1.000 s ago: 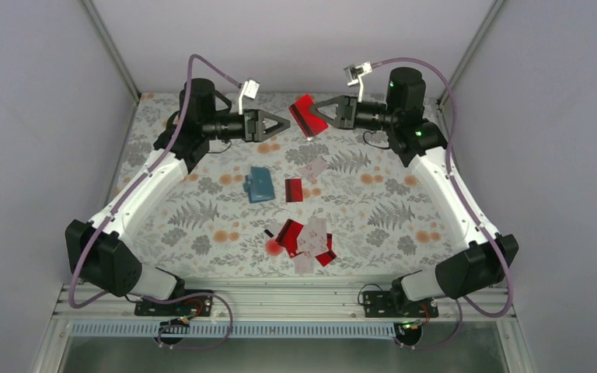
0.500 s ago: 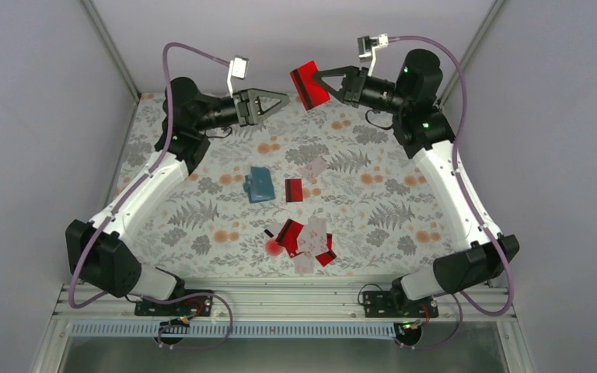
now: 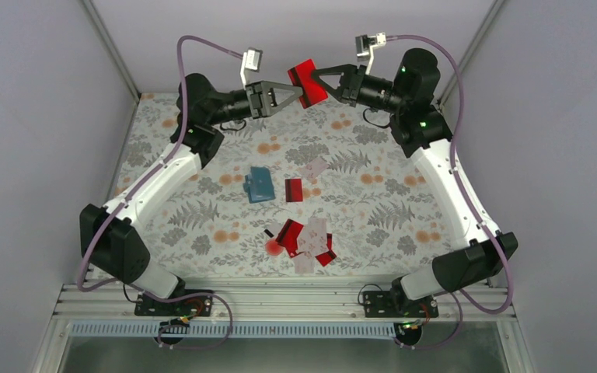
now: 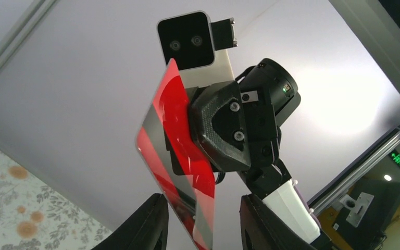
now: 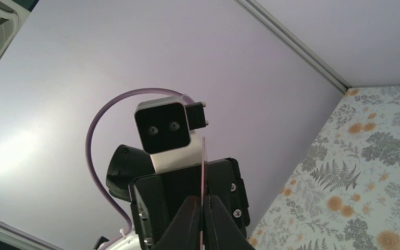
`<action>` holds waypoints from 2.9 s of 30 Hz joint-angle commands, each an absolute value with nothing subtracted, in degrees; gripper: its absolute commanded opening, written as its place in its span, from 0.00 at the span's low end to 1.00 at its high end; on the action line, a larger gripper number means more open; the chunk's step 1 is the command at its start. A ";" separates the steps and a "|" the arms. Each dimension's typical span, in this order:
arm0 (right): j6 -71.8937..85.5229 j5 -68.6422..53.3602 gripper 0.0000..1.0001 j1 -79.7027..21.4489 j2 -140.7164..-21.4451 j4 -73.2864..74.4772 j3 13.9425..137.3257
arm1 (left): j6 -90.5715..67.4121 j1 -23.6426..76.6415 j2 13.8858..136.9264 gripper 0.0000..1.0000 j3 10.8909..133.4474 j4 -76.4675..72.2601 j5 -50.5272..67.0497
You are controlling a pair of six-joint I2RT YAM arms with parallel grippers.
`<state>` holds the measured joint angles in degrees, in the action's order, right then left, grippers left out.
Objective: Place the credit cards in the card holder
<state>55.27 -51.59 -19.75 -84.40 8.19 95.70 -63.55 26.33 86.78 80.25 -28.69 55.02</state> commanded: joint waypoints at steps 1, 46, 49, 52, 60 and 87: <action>55.77 -51.32 0.04 -20.22 -84.45 6.24 97.15 | -64.76 27.09 88.27 0.31 82.34 -31.92 53.30; 23.03 -11.96 0.99 -38.60 -105.43 55.63 109.08 | -23.39 12.88 80.53 0.02 74.31 45.17 13.07; 21.06 -5.40 0.99 -43.69 -112.58 60.02 112.03 | -23.03 11.04 80.99 0.02 71.18 45.40 12.72; 19.62 -1.50 0.99 -47.10 -118.59 62.82 115.06 | -22.40 9.20 81.36 0.02 69.23 45.94 12.04; 19.05 3.14 0.99 -50.78 -132.23 68.13 123.02 | -20.17 4.71 80.61 0.02 63.62 44.98 13.49; 19.69 3.44 0.75 -49.24 -141.72 62.40 125.86 | -18.75 3.69 79.28 0.02 61.08 42.37 21.21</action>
